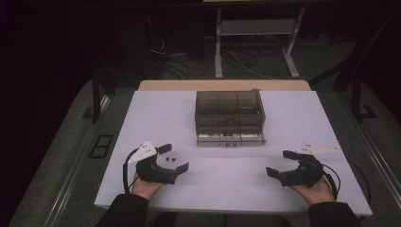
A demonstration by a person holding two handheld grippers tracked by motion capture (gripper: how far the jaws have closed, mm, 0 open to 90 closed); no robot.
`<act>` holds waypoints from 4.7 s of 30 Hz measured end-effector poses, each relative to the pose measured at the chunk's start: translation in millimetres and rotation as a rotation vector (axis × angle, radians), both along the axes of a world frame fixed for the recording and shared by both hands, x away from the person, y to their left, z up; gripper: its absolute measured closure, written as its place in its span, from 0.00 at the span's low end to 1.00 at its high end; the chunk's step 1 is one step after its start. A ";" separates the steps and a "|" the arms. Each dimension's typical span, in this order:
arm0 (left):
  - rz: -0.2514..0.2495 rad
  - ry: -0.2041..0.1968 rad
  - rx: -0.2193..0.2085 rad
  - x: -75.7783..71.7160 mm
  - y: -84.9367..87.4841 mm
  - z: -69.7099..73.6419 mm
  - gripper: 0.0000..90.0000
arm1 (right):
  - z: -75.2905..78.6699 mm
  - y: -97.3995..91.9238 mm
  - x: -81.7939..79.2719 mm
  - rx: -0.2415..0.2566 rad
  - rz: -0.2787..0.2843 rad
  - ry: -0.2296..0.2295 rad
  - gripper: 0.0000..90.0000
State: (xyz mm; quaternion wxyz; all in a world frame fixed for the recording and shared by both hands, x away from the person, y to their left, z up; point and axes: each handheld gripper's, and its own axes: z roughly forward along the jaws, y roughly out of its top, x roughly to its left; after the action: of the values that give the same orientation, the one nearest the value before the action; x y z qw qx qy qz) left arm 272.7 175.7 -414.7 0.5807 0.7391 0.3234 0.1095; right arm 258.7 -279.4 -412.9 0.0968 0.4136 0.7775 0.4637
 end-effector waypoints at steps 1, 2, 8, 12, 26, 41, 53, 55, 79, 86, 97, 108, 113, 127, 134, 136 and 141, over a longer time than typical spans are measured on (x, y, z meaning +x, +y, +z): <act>0.001 0.001 -0.001 -0.5 0.2 -0.1 0.00 | -0.1 0.9 -0.4 -0.005 0.003 0.002 0.00; 0.001 0.001 -0.001 -0.5 0.2 -0.1 0.00 | -0.1 0.9 -0.4 -0.005 0.003 0.002 0.00; 0.004 0.004 0.001 -3.9 2.3 -0.2 0.00 | -0.9 5.1 0.4 -0.014 0.021 0.010 0.00; 0.003 0.002 0.004 -5.3 3.3 -0.1 0.00 | -1.4 6.0 1.0 -0.017 0.020 0.015 0.00; 0.001 0.015 -0.023 -7.4 2.9 1.7 0.00 | -2.4 9.3 -1.4 -0.032 0.026 0.019 0.00; -0.012 0.027 0.004 -4.8 4.5 16.9 0.00 | -2.9 8.8 -1.9 -0.034 0.023 0.019 0.00; -0.019 0.072 0.035 15.8 9.2 33.7 0.00 | -3.2 8.2 -1.2 -0.039 0.021 0.015 0.00; -0.021 0.082 0.034 19.0 10.2 36.6 0.00 | -3.3 8.3 -1.4 -0.038 0.022 0.018 0.00; 0.036 0.189 0.127 60.7 23.3 26.0 0.00 | -2.3 8.4 -2.1 -0.045 0.020 0.002 0.00; 0.036 0.228 0.194 69.9 21.5 15.4 0.00 | -2.6 9.3 -2.3 -0.047 0.024 0.006 0.00; 0.048 0.319 0.298 78.6 17.4 3.2 0.06 | -3.5 10.5 -2.2 -0.051 0.031 0.012 0.00; 0.065 0.384 0.346 78.9 28.8 -4.5 0.22 | -4.4 11.5 -2.1 -0.056 0.037 0.017 0.00; 0.076 0.387 0.375 77.4 34.3 -9.2 0.31 | -4.9 12.1 -1.9 -0.057 0.039 0.019 0.00; 0.065 0.382 0.473 68.7 29.3 -16.0 0.62 | -6.0 12.3 -1.4 -0.056 0.048 0.024 0.00; 0.072 0.376 0.519 67.1 23.3 -17.5 0.75 | -6.3 12.1 -1.1 -0.059 0.047 0.028 0.00; 0.080 0.372 0.521 66.6 22.3 -18.0 0.80 | -6.4 11.9 -1.1 -0.058 0.048 0.027 0.00; 0.092 0.373 0.537 66.6 21.8 -17.7 0.87 | -6.5 12.2 -0.9 -0.061 0.048 0.026 0.00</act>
State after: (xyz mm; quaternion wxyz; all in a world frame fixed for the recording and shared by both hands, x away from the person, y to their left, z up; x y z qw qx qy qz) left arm 339.3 197.5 -432.4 0.2904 0.8576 0.4169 0.0798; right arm 257.8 -267.3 -419.4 0.0879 0.3976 0.8023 0.4365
